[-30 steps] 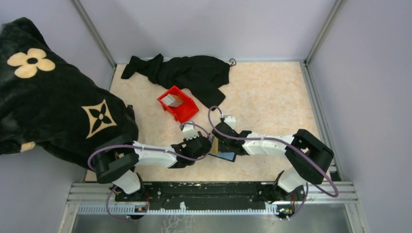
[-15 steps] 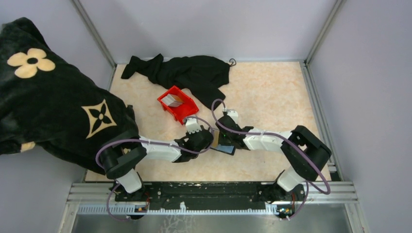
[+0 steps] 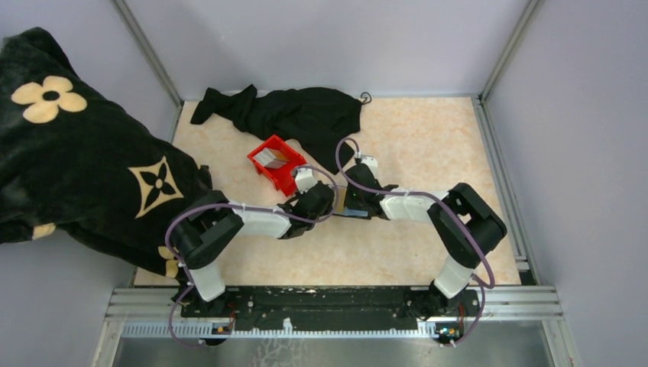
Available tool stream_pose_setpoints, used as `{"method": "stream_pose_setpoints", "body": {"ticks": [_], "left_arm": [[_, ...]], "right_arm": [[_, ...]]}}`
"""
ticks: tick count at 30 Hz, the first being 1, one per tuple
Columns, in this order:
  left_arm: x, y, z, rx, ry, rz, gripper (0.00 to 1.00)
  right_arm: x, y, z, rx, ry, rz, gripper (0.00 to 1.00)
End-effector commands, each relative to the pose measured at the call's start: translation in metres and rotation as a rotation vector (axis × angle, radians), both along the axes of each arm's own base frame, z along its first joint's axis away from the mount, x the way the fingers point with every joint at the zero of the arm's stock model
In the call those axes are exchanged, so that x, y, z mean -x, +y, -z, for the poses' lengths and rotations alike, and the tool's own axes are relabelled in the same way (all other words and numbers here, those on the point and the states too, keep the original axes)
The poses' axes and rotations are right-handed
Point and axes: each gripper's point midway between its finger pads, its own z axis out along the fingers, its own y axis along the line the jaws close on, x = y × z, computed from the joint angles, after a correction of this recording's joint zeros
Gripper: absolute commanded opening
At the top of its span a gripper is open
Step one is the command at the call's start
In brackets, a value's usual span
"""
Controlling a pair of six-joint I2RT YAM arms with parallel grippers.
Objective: Put the credit cards into the card holder
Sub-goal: Move the card holder to the center of the board.
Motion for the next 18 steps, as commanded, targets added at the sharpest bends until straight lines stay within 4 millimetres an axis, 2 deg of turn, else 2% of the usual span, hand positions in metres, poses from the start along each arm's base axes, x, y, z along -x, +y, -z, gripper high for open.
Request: {"method": "stream_pose_setpoints", "body": {"ticks": [1,3,7,8,11,18], "left_arm": [[0.045,0.027,0.064,-0.183,0.247,0.120,0.42],[0.043,0.030,0.058,-0.193,0.236,0.110,0.44],[0.042,0.036,0.047,-0.196,0.218,0.086,0.47],[0.042,0.038,0.044,-0.195,0.213,0.080,0.47],[0.041,0.039,0.036,-0.187,0.201,0.065,0.48],[0.035,0.042,0.015,-0.170,0.160,0.034,0.48]], "right_arm": [[0.007,0.000,0.017,0.042,0.056,-0.055,0.00],[0.008,-0.002,0.014,0.044,0.049,-0.056,0.01],[0.011,-0.007,0.008,0.047,0.037,-0.046,0.10],[0.010,-0.008,-0.001,0.035,0.017,-0.044,0.11],[0.009,-0.010,-0.011,0.032,-0.004,-0.037,0.16],[0.006,-0.013,-0.027,0.031,-0.042,-0.035,0.18]]}}
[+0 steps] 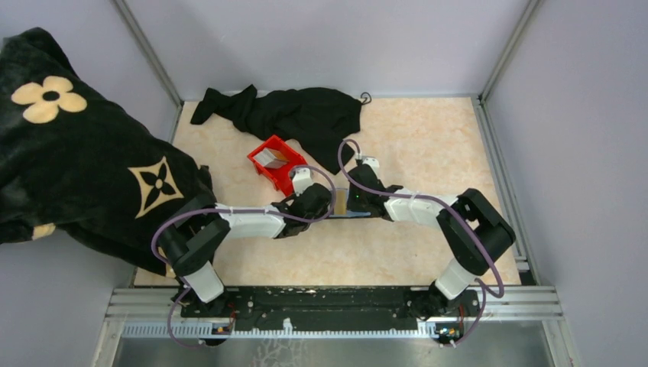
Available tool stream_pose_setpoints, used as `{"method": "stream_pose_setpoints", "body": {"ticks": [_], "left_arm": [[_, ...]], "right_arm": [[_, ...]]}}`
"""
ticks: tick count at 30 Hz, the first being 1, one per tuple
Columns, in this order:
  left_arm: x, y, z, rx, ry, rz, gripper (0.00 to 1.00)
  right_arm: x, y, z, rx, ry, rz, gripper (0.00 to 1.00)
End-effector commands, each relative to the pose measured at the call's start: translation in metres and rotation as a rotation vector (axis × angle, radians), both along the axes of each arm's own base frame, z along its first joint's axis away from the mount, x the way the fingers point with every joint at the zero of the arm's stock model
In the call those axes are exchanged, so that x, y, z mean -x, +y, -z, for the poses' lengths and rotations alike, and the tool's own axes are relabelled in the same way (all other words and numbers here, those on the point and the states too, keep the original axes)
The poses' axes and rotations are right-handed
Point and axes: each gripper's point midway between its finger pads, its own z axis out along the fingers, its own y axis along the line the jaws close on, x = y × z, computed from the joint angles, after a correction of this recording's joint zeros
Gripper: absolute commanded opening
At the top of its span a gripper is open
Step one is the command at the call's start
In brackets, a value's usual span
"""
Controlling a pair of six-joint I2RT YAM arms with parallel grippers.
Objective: Put the credit cards into the card holder
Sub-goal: Move the card holder to the center of the board.
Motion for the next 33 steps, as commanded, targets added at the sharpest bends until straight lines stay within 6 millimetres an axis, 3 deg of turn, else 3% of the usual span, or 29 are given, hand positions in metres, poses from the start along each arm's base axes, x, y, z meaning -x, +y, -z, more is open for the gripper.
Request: {"method": "stream_pose_setpoints", "body": {"ticks": [1,10,16,24,30,33], "left_arm": [[0.021,0.028,0.019,-0.111,0.083,-0.005,0.48],[0.025,0.044,0.010,-0.127,0.072,-0.054,0.48],[0.022,0.051,-0.027,-0.091,0.005,-0.078,0.49],[0.014,0.070,-0.083,-0.072,-0.116,-0.144,0.51],[0.016,0.101,-0.101,-0.054,-0.179,-0.277,0.53],[0.018,0.119,-0.105,-0.040,-0.205,-0.373,0.60]], "right_arm": [[-0.002,-0.004,-0.020,-0.002,-0.053,-0.004,0.18],[-0.008,-0.001,-0.038,-0.018,-0.100,-0.014,0.18],[-0.021,0.006,-0.072,-0.037,-0.172,-0.026,0.22],[-0.044,0.036,-0.128,-0.067,-0.306,-0.157,0.36],[-0.067,0.069,-0.169,-0.057,-0.410,-0.298,0.45],[-0.081,0.093,-0.174,-0.058,-0.412,-0.364,0.47]]}}
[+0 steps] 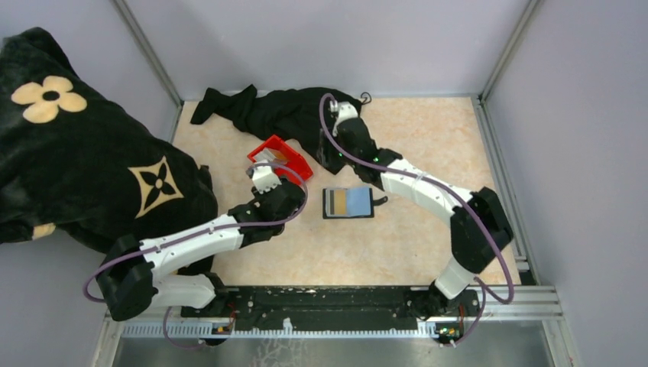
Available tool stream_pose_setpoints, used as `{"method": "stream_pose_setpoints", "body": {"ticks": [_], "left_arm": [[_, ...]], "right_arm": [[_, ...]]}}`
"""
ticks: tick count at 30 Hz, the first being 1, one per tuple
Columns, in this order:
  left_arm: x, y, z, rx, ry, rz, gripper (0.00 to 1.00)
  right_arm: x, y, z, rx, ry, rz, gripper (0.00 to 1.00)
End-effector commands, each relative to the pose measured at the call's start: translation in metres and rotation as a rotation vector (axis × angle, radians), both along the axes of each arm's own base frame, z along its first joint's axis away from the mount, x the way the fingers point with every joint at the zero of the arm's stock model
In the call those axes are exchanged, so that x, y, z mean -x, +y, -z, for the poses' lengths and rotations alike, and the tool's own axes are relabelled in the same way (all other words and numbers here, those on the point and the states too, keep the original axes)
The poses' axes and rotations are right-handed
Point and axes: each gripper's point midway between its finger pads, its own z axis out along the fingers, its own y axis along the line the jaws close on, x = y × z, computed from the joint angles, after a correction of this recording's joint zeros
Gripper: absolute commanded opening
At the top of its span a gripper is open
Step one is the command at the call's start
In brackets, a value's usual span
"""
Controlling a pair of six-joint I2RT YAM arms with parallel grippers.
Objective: Put the credit cards into the card holder
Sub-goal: Move the card holder to the center of the board, then pick up the credit card from the storage box.
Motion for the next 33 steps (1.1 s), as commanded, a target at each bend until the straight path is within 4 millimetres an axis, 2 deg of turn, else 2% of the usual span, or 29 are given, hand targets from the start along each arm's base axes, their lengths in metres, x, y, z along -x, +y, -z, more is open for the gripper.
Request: {"method": "stream_pose_setpoints", "body": {"ticks": [1,8,9,15,16,21,26,33], "left_arm": [[0.005,0.039,-0.006,-0.003,-0.053,-0.178,0.63],[0.005,0.072,-0.005,0.004,-0.074,-0.328,0.81],[0.004,0.077,-0.005,0.008,-0.073,-0.349,0.83],[-0.004,0.102,0.005,0.070,-0.055,-0.423,0.88],[-0.007,0.105,0.006,0.086,-0.057,-0.427,0.88],[-0.023,0.117,0.009,0.129,-0.039,-0.444,0.88],[-0.037,0.125,0.015,0.162,-0.015,-0.437,0.87],[-0.050,0.124,0.032,0.231,0.044,-0.385,0.85]], "right_arm": [[-0.023,0.046,-0.016,0.024,-0.062,-0.154,0.47],[-0.052,0.107,-0.010,0.059,-0.056,-0.294,0.48],[-0.057,0.116,-0.015,0.054,-0.072,-0.308,0.48],[-0.070,0.154,-0.002,0.069,-0.072,-0.385,0.48],[-0.072,0.160,0.005,0.074,-0.065,-0.394,0.48],[-0.078,0.177,0.017,0.081,-0.060,-0.420,0.48],[-0.079,0.185,0.028,0.084,-0.048,-0.438,0.47],[-0.078,0.192,0.040,0.089,-0.043,-0.464,0.47]]}}
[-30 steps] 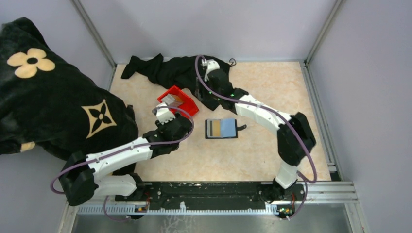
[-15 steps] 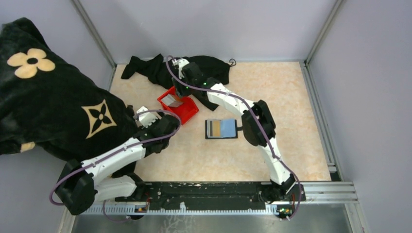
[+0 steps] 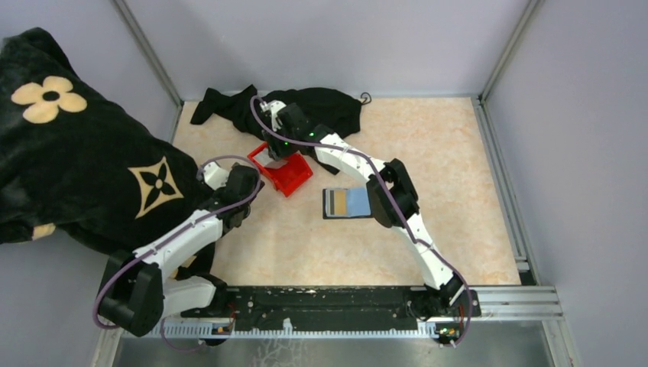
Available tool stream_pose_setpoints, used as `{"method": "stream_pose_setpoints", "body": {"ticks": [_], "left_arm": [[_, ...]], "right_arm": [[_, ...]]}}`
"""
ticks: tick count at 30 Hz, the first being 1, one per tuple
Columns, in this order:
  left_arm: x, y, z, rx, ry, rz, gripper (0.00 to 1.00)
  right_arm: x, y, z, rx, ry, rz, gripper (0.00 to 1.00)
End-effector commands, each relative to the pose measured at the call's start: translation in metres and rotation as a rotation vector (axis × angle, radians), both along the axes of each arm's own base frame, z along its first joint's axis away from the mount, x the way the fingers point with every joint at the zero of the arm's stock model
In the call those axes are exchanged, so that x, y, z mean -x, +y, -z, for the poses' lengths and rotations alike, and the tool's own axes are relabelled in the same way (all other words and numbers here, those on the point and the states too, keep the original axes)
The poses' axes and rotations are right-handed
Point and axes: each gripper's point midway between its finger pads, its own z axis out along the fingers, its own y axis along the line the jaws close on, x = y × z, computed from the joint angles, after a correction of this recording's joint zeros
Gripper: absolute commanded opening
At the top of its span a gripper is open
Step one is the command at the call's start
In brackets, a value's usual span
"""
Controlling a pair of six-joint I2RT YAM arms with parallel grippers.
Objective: Put the credit cards into the card holder
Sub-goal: Pick up the credit card from the storage box.
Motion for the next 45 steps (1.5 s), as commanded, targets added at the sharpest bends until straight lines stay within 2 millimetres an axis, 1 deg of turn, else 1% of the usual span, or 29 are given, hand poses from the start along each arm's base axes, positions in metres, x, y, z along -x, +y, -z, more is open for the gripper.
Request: {"method": "stream_pose_setpoints", "body": {"ticks": [1,12,19,26,29,34,39,45], "left_arm": [[-0.009,-0.013,0.009,0.066,0.004,0.080,0.85],[-0.015,-0.011,0.020,0.093,0.023,0.098,0.84],[-0.018,-0.011,0.029,0.103,0.042,0.112,0.83],[-0.021,-0.009,0.034,0.106,0.050,0.115,0.83],[-0.023,-0.010,0.036,0.110,0.055,0.119,0.83],[-0.024,-0.011,0.042,0.115,0.068,0.129,0.82],[-0.026,-0.012,0.046,0.115,0.078,0.138,0.81],[-0.030,-0.014,0.051,0.115,0.090,0.144,0.81]], "right_arm": [[-0.004,0.017,-0.019,-0.043,-0.055,-0.041,0.47],[-0.006,0.025,-0.006,-0.065,-0.019,-0.057,0.47],[-0.009,0.025,0.008,-0.076,0.026,-0.049,0.48],[-0.009,0.024,0.013,-0.083,0.056,-0.048,0.47],[-0.008,0.024,0.012,-0.094,0.068,-0.049,0.44],[-0.005,0.028,0.001,-0.133,0.077,-0.055,0.38],[-0.005,0.030,-0.009,-0.153,0.074,-0.051,0.36],[-0.004,0.028,-0.013,-0.154,0.079,-0.047,0.33]]}}
